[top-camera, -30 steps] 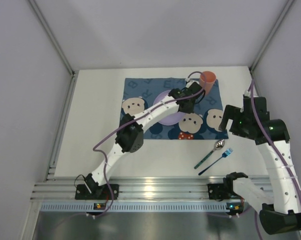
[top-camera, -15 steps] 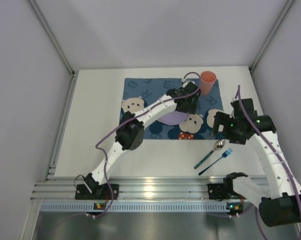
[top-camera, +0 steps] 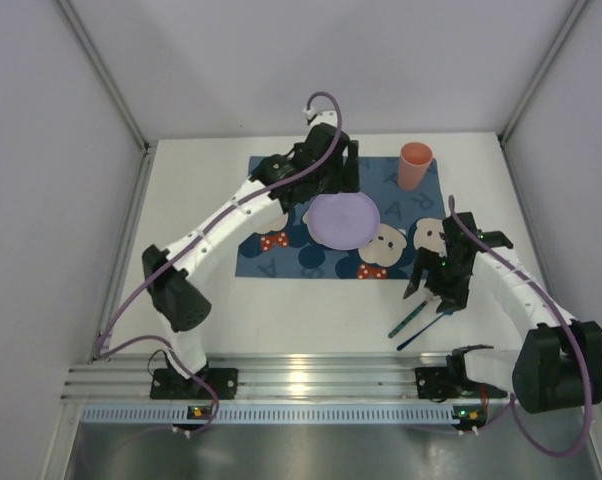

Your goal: Set the dinner table for one person

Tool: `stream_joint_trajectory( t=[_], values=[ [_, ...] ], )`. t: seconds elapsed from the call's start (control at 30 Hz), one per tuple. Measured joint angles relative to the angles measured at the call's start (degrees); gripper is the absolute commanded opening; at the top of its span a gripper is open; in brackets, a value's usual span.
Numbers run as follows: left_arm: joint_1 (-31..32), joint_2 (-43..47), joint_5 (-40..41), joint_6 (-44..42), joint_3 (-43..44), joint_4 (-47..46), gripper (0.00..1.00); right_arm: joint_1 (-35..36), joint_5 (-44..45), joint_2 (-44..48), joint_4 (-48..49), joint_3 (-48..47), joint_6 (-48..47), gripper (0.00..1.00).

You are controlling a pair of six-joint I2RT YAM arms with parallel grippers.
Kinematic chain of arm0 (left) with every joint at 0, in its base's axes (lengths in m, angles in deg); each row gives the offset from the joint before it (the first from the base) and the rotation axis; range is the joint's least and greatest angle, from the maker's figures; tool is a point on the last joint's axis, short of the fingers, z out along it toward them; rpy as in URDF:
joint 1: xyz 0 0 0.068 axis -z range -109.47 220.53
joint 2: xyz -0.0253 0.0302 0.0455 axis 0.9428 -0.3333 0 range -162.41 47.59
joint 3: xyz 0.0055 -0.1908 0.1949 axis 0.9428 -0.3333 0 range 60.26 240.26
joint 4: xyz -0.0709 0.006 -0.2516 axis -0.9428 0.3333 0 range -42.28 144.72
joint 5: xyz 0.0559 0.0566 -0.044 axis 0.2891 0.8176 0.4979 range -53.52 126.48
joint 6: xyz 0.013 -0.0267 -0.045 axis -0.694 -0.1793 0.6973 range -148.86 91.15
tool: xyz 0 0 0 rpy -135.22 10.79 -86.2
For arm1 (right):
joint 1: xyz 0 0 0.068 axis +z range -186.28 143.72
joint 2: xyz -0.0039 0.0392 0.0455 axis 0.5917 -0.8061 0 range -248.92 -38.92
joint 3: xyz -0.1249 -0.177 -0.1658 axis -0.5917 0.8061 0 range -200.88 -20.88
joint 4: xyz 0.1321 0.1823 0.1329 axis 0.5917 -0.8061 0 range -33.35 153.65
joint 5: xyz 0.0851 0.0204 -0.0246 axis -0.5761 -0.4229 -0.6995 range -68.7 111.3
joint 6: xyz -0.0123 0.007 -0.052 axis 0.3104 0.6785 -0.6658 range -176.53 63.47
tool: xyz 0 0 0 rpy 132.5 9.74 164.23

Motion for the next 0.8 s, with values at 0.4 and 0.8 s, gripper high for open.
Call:
stream_joint_trajectory(
  t=[0.4,0.8],
  values=[
    [0.04,19.74,2.29,4.13,-31.17,0.37,0.82,0.70,7.19,-13.51,6.84,-0.02,4.37,0.67],
    [-0.37,32.39,5.49,5.77,-38.80,1.97,0.82,7.17,11.98,-19.26,10.12,0.61,7.69,0.11]
  ],
)
